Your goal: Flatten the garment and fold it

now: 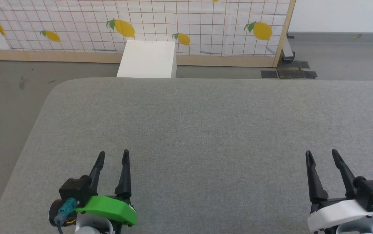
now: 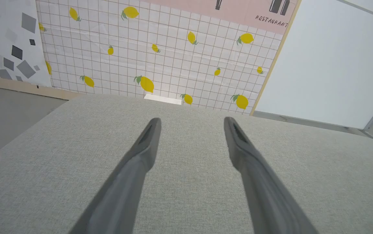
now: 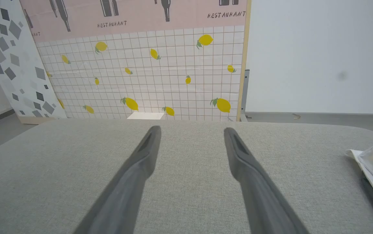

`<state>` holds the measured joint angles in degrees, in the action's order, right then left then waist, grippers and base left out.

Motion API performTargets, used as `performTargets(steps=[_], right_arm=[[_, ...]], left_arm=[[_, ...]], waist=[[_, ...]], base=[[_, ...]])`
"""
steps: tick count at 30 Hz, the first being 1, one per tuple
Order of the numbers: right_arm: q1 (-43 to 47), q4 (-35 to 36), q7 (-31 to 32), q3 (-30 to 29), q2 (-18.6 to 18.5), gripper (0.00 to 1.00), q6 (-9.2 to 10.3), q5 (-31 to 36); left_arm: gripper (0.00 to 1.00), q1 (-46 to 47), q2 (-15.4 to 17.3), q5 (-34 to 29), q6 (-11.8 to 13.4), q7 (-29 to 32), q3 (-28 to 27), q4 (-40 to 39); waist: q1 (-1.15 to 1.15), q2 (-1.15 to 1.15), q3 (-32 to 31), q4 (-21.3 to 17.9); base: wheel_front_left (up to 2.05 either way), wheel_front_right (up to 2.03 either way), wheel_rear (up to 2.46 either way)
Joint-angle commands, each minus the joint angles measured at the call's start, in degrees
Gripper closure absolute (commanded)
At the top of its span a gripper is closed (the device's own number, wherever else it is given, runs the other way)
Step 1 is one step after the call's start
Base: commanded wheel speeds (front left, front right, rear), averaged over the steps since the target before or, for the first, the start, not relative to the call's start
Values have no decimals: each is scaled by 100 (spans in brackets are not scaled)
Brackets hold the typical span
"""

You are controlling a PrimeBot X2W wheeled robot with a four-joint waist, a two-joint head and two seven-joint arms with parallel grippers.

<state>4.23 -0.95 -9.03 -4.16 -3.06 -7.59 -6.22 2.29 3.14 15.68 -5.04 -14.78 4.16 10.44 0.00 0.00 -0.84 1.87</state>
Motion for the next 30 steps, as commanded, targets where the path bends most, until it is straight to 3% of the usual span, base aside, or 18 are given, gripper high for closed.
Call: performTargets(steps=[1,5,6,30], right_arm=[[78,-13,-14,1,17,0,10,-45],[85,-34,-24,-7,17,0,10,-76],[30,-21,-1,-5,0,100,0,-46],[-1,-12,62,25,-1,100,1,0]], left_arm=[[0,-95,-25,13,25,-21,-2,-17],[0,-117,-25,41,44,-21,0,-4],[100,-23,0,19,12,2,3,2],[100,-34,-1,-91,46,108,-11,-70]], waist=[[0,0,1,4],[0,0,4,3],[0,0,3,4],[0,0,9,-10]], base=[[0,0,0],[0,0,0],[0,0,0],[0,0,0]])
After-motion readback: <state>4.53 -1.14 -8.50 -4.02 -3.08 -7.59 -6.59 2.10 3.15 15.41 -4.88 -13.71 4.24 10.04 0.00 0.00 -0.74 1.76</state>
